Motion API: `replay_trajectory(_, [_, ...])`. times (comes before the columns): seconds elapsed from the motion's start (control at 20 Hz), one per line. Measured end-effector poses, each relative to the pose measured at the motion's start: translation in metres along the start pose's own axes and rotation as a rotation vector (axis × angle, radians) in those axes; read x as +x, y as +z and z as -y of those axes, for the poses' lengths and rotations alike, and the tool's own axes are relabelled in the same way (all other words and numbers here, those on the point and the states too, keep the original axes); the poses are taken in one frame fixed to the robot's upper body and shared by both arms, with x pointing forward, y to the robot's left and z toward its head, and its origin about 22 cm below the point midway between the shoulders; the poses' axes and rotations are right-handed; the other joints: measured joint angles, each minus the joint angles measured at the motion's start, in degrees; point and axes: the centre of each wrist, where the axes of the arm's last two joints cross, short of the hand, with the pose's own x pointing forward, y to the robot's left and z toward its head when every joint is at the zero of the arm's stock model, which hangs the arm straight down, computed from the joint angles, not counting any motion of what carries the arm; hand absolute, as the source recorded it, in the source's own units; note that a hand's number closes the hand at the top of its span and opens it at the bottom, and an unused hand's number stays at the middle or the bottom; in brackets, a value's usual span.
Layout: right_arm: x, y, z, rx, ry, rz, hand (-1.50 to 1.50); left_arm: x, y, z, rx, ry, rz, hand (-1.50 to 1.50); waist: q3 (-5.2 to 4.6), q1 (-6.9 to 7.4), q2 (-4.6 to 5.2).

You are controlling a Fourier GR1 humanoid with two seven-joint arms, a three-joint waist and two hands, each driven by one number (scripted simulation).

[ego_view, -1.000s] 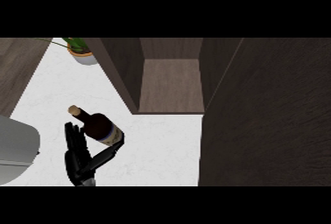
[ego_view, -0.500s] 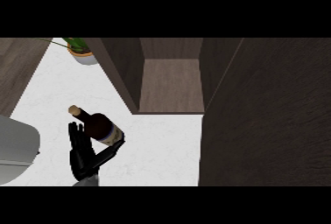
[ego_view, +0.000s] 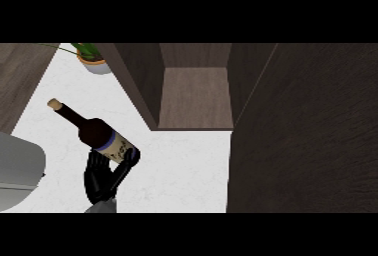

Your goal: Pick up the wine, place it into the cabinet and close the cabinet

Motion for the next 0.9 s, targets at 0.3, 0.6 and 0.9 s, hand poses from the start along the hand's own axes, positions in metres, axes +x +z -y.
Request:
replay_trajectory(0.3, [0.005,0.001,0.010,-0.001,0.019,-0.008,-1.50,-0.009,-0.003,-0.006,-0.024,0.014,0.009,1.50,0.14,-0.02,-0.10])
replay_trajectory(0.6, [0.001,-0.004,0.014,-0.011,0.019,-0.004,-1.50,-0.009,-0.009,-0.006,-0.062,-0.003,0.019,1.50,0.21,0.09,-0.16])
replay_trajectory(0.9, [0.001,-0.003,0.013,-0.011,0.019,-0.011,-1.50,-0.006,0.003,-0.041,-0.382,0.024,-0.042,1.50,0.31,0.13,-0.38])
